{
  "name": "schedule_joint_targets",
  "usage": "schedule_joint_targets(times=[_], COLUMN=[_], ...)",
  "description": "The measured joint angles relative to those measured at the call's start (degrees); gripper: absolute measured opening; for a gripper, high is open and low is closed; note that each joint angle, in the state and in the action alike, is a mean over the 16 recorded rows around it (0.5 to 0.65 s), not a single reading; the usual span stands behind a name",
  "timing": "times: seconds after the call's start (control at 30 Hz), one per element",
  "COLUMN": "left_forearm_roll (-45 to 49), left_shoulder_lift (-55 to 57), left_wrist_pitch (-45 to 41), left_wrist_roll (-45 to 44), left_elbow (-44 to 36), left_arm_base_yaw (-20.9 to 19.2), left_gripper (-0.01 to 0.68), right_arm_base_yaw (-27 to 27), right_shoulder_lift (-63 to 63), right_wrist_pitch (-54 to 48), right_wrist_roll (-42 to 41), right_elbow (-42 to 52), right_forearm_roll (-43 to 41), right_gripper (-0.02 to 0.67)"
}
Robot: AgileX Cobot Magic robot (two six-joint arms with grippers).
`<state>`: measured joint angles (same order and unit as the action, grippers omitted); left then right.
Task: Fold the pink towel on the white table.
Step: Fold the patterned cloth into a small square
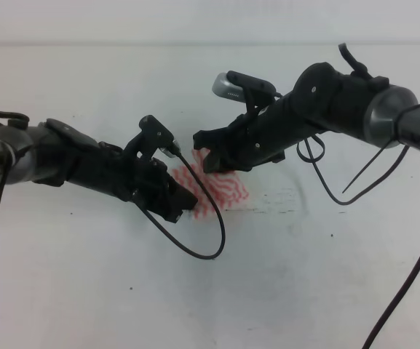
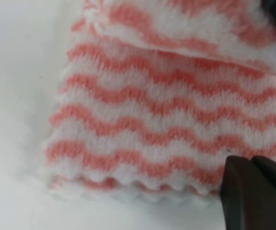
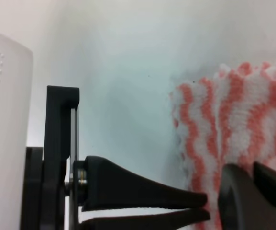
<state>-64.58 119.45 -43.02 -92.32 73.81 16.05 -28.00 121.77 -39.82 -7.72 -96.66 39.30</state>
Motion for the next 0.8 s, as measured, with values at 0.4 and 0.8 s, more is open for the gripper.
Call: schedule_joint_targets(times=[0.4, 0.8], left_forearm_roll=[0.0, 0.0], left_shoulder_lift=[0.0, 0.0], left_wrist_pitch=[0.0, -0.1], left_wrist_roll=[0.0, 0.1], left_elbow=[0.0, 0.0], left_arm_base_yaw=[0.0, 0.0], left_gripper=[0.000, 0.000], right_arm_base_yaw=[0.0, 0.0], right_shoulder_lift=[0.0, -0.1], right_wrist_pitch=[0.0, -0.1], right_wrist_roll=[-0.1, -0.2], right_elbow=[0.0, 0.0], right_forearm_roll=[0.8, 2.0], right_gripper=[-0.012, 0.058])
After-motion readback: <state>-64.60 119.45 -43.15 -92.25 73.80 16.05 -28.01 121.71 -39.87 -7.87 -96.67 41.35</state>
